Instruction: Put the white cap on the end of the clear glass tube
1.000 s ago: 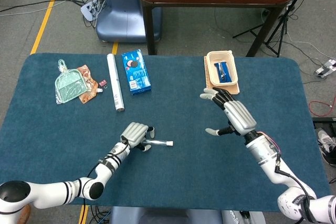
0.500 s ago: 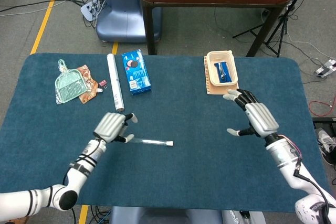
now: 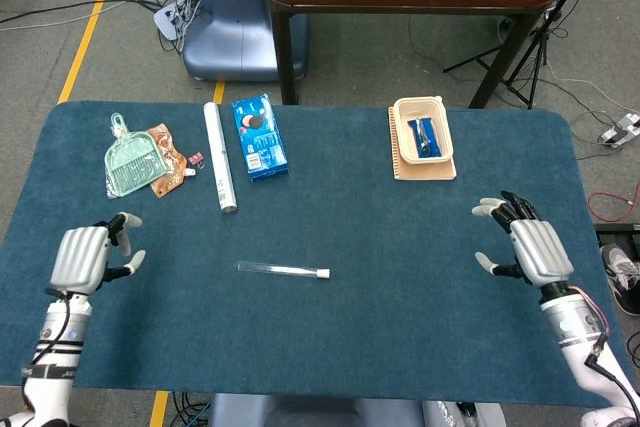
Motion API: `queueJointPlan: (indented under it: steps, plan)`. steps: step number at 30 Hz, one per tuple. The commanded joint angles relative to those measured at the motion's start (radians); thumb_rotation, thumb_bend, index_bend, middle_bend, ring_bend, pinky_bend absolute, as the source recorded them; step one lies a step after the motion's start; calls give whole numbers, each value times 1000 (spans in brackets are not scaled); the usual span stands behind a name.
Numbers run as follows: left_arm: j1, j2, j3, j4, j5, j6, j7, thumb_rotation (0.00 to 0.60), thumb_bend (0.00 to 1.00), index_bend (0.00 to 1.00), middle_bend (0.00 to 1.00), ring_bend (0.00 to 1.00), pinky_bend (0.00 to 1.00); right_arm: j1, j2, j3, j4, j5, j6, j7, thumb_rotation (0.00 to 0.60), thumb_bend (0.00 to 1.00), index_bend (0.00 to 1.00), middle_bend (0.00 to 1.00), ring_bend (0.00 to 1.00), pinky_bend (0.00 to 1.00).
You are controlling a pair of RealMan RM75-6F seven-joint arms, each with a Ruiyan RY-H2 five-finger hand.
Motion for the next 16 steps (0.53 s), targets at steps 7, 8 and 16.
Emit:
queueJointPlan:
  steps: [7,8,16]
  plan:
    - [153,39,87,2,147,153,-21,600,224,384,603,499,595,-102,-87,-37,22,-62,140,-52,600,277,289,217,51,112]
    - [162,40,96,-2,164,162,-10,600,225,384,602,498,588,-110,-91,-39,20,-69,151,-54,600,276,289,217,51,112]
    - [197,17,114,-21,232,164,44,600,225,384,595,490,552,-162,-95,-50,-11,-111,217,-86,600,266,294,217,51,112]
